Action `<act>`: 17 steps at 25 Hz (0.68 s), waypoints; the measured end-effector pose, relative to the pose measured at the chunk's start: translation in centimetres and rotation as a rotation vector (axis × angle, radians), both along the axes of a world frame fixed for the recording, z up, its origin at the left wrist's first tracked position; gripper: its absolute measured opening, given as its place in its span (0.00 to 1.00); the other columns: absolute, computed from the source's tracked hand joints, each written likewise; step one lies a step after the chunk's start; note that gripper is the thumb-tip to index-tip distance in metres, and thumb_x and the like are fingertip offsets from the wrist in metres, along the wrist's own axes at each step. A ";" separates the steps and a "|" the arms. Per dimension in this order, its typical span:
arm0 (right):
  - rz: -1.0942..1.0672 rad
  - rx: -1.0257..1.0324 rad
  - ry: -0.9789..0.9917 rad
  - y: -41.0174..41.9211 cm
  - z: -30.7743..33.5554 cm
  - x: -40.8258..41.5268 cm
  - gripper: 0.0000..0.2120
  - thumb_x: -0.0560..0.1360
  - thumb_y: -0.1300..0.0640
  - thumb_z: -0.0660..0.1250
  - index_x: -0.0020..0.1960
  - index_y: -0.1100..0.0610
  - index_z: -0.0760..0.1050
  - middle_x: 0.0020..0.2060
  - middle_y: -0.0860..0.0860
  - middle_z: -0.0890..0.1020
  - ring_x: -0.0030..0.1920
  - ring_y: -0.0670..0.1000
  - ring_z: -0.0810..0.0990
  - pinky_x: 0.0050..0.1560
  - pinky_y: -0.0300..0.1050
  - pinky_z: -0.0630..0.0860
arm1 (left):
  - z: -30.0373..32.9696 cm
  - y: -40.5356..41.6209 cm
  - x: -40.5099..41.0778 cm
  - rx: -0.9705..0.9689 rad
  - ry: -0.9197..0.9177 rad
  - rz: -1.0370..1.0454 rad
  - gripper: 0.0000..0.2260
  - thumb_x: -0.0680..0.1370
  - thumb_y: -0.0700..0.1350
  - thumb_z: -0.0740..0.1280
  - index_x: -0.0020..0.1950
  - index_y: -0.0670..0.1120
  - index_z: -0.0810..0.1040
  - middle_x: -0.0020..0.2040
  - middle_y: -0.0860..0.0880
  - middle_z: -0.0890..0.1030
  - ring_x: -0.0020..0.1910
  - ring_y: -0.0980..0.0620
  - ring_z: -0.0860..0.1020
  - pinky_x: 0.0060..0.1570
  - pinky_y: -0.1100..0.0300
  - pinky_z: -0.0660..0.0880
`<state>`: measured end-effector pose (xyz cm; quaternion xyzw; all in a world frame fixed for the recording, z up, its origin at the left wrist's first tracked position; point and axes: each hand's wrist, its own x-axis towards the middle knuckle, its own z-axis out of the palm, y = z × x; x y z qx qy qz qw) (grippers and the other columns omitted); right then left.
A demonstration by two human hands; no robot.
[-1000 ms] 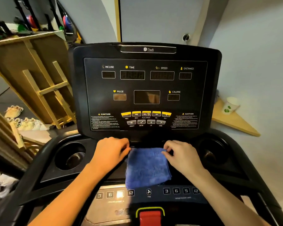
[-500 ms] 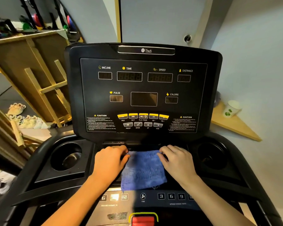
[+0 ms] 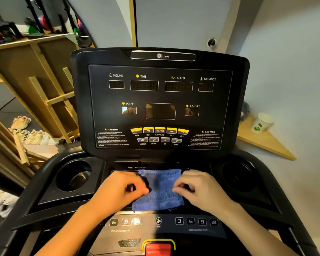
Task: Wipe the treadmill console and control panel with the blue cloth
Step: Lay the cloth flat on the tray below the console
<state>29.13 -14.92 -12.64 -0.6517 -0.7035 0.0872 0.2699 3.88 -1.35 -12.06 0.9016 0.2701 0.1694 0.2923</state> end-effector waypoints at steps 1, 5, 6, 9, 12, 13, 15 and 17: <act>0.068 -0.091 0.048 -0.5 0.2 0.0 0.06 0.74 0.44 0.72 0.44 0.46 0.82 0.38 0.38 0.78 0.39 0.36 0.70 0.41 0.32 0.69 | 0.2 -0.2 -0.4 -0.051 0.046 -0.066 0.06 0.72 0.58 0.71 0.42 0.58 0.84 0.40 0.62 0.82 0.39 0.62 0.80 0.40 0.60 0.76; 0.133 -0.221 0.079 -1.3 -0.6 -0.1 0.06 0.74 0.43 0.71 0.46 0.44 0.83 0.42 0.39 0.80 0.44 0.37 0.73 0.44 0.32 0.69 | -0.8 -0.6 -1.2 0.011 0.164 -0.136 0.09 0.73 0.60 0.67 0.45 0.60 0.84 0.45 0.62 0.81 0.46 0.64 0.78 0.45 0.61 0.76; 0.122 -0.220 0.089 -1.2 -0.7 -0.1 0.06 0.75 0.43 0.71 0.46 0.44 0.83 0.43 0.39 0.80 0.44 0.38 0.73 0.44 0.33 0.69 | -1.0 -0.5 -1.2 0.024 0.162 -0.135 0.09 0.73 0.61 0.67 0.46 0.60 0.84 0.46 0.62 0.81 0.48 0.64 0.77 0.46 0.62 0.76; 0.088 -0.232 0.121 -0.9 -0.7 -0.2 0.05 0.75 0.43 0.71 0.46 0.43 0.83 0.44 0.38 0.80 0.45 0.41 0.74 0.44 0.35 0.71 | -1.2 -0.3 -1.3 0.071 0.156 -0.123 0.08 0.73 0.61 0.67 0.47 0.62 0.84 0.48 0.65 0.80 0.50 0.64 0.75 0.48 0.64 0.74; 0.036 -0.258 0.124 -0.6 -0.7 -0.4 0.06 0.74 0.42 0.70 0.45 0.43 0.83 0.43 0.39 0.80 0.46 0.42 0.75 0.43 0.36 0.71 | -1.3 -0.2 -1.3 0.089 0.142 -0.090 0.09 0.74 0.62 0.66 0.48 0.63 0.83 0.48 0.67 0.79 0.50 0.65 0.75 0.48 0.64 0.74; 0.013 -0.268 0.117 -0.6 -0.7 -0.5 0.06 0.74 0.42 0.70 0.45 0.43 0.83 0.43 0.39 0.80 0.47 0.42 0.75 0.43 0.36 0.71 | -1.4 0.0 -1.4 0.110 0.146 -0.085 0.09 0.74 0.63 0.66 0.48 0.63 0.83 0.48 0.67 0.78 0.49 0.65 0.75 0.47 0.64 0.75; -0.023 -0.294 0.080 -0.5 -0.5 -0.8 0.07 0.73 0.41 0.71 0.44 0.43 0.82 0.43 0.40 0.80 0.47 0.41 0.76 0.41 0.35 0.71 | -1.5 -0.1 -1.1 0.153 0.155 -0.089 0.09 0.73 0.63 0.67 0.47 0.63 0.83 0.47 0.65 0.78 0.48 0.64 0.75 0.46 0.63 0.75; -0.045 -0.317 0.014 -0.3 0.0 -1.3 0.07 0.72 0.41 0.72 0.43 0.44 0.81 0.42 0.40 0.79 0.45 0.41 0.77 0.40 0.35 0.72 | -1.7 0.2 -1.0 0.183 0.174 -0.092 0.09 0.72 0.63 0.67 0.46 0.63 0.82 0.46 0.64 0.79 0.47 0.63 0.75 0.46 0.63 0.74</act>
